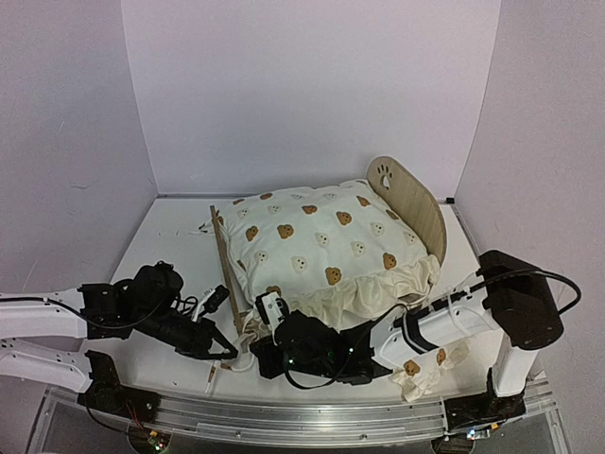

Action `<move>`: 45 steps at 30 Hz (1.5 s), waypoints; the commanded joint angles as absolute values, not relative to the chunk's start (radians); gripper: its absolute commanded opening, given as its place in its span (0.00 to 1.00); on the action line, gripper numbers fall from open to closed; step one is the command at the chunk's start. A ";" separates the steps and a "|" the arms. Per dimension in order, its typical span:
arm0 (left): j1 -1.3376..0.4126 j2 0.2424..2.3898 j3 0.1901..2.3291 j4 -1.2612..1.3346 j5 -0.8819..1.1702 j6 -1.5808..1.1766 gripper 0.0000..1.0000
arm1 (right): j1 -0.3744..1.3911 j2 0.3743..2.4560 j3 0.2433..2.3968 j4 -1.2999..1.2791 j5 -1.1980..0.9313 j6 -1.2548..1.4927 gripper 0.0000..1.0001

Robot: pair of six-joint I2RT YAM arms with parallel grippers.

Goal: Set up the pet bed

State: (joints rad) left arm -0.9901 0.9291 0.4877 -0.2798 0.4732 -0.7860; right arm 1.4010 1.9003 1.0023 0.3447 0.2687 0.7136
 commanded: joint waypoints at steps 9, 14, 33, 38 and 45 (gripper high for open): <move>-1.020 1.007 0.488 -0.213 0.476 -0.778 0.01 | 1.284 1.846 1.074 0.231 0.113 0.530 0.00; -1.020 0.981 0.485 -0.209 0.454 -0.769 0.06 | 1.286 1.831 1.041 0.371 -0.025 0.480 0.01; -1.019 0.933 0.845 -0.468 0.138 -0.410 0.45 | 1.295 1.814 0.916 0.595 0.120 0.441 0.03; -1.019 1.052 0.896 -0.466 0.109 -0.274 0.36 | 1.295 1.838 0.921 0.636 0.165 0.445 0.06; -1.019 1.149 0.918 -0.466 0.151 -0.230 0.29 | 1.295 1.842 0.894 0.675 0.217 0.474 0.07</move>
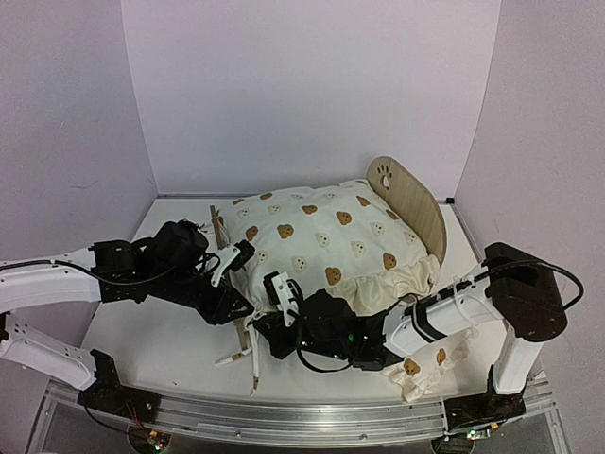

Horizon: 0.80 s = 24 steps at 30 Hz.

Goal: Set up the pet bed

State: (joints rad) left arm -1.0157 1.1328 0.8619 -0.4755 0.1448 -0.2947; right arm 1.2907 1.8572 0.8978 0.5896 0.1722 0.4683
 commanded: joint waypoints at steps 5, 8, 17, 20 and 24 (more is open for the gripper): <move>-1.019 1.170 0.903 -0.466 0.130 -0.212 0.32 | 1.295 1.843 0.887 0.681 0.212 0.472 0.07; -1.020 1.192 0.908 -0.472 0.111 -0.189 0.33 | 1.295 1.843 0.876 0.692 0.207 0.455 0.09; -1.021 1.279 0.931 -0.514 0.110 -0.153 0.33 | 1.289 1.840 0.856 0.680 0.201 0.415 0.11; -1.020 1.302 0.926 -0.516 0.086 -0.137 0.30 | 1.287 1.834 0.861 0.661 0.221 0.413 0.11; -1.020 1.328 0.912 -0.514 0.071 -0.124 0.29 | 1.288 1.829 0.870 0.647 0.242 0.408 0.11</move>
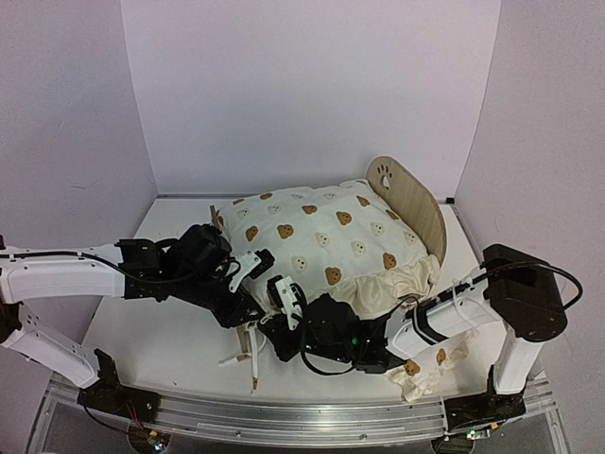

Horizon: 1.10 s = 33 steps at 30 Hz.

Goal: Set up the pet bed

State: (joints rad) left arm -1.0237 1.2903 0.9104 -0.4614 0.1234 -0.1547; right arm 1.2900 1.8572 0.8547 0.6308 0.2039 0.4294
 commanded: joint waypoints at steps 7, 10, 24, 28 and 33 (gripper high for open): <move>-1.020 1.350 0.913 -0.514 0.070 -0.127 0.21 | 1.286 1.848 0.915 0.652 0.256 0.384 0.11; -1.020 1.340 0.907 -0.514 0.078 -0.143 0.14 | 1.286 1.858 0.910 0.689 0.248 0.374 0.07; -1.020 1.226 0.888 -0.495 0.223 -0.220 0.00 | 1.284 1.941 0.856 0.959 0.220 0.370 0.00; -1.020 1.226 0.887 -0.474 0.262 -0.231 0.00 | 1.277 1.989 0.833 1.095 0.213 0.365 0.00; -1.020 1.223 0.886 -0.462 0.296 -0.249 0.00 | 1.266 2.005 0.836 1.172 0.165 0.375 0.00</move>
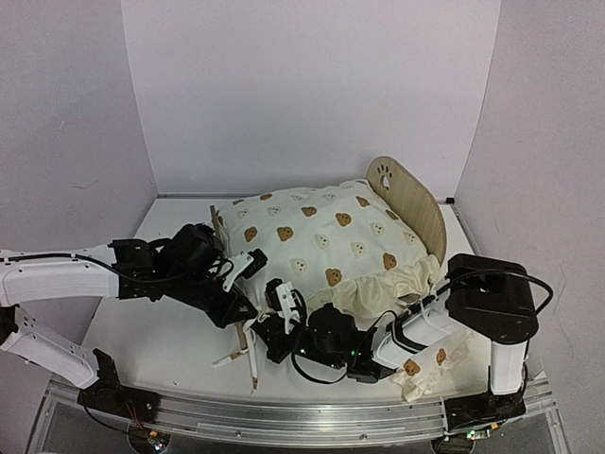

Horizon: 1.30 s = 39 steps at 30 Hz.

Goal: Set up the pet bed

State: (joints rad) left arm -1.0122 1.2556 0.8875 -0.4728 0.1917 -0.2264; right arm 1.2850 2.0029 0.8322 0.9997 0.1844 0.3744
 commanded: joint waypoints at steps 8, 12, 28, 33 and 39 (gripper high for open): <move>-1.020 1.204 0.867 -0.459 0.284 -0.266 0.00 | 1.254 2.026 0.819 1.302 0.155 0.391 0.00; -1.019 1.177 0.862 -0.462 0.255 -0.265 0.00 | 1.247 2.055 0.823 1.404 0.057 0.392 0.00; -1.003 1.111 0.947 -0.593 0.132 -0.255 0.41 | 1.202 2.175 0.853 1.453 -0.016 0.447 0.03; -0.947 1.065 0.968 -0.593 0.153 -0.110 0.31 | 1.190 2.188 0.868 1.453 -0.090 0.451 0.03; -0.946 1.020 0.923 -0.556 0.183 0.331 0.30 | 1.170 2.201 0.893 1.453 -0.167 0.452 0.04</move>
